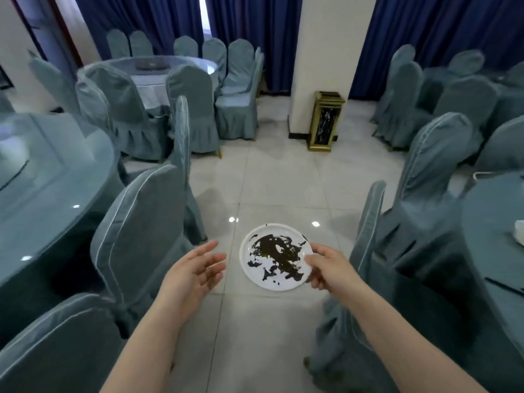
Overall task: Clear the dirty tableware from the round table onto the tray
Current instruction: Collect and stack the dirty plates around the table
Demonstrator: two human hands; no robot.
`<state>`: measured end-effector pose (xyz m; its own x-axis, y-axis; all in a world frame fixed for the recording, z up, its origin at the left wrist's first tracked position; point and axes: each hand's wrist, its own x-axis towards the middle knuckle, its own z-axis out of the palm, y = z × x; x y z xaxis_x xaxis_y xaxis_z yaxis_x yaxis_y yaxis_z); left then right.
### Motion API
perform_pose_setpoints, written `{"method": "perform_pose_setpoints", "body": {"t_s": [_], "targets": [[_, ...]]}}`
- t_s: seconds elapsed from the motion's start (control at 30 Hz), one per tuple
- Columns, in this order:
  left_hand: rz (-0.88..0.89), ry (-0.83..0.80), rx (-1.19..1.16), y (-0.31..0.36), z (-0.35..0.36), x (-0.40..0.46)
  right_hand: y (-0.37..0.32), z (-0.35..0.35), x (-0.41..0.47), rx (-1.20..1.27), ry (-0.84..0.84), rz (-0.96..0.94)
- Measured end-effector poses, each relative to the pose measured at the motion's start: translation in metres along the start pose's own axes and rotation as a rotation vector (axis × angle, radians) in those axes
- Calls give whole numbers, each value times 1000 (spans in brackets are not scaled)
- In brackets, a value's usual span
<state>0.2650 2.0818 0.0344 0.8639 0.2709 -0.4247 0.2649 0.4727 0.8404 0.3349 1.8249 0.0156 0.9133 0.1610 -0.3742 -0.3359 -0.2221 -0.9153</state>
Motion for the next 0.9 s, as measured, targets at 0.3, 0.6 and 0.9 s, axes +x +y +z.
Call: {"method": "perform_pose_setpoints", "body": {"t_s": [0.3,0.6,0.9], "targets": [[-156,-244,32,70,114,252,-47,-93,160,391,436,72],[-222,-472,143,94,298,439,-97,-209,319,488,639,35],[-280,-766,297,95,497,586,-117,-311,424,558,956,62]]}}
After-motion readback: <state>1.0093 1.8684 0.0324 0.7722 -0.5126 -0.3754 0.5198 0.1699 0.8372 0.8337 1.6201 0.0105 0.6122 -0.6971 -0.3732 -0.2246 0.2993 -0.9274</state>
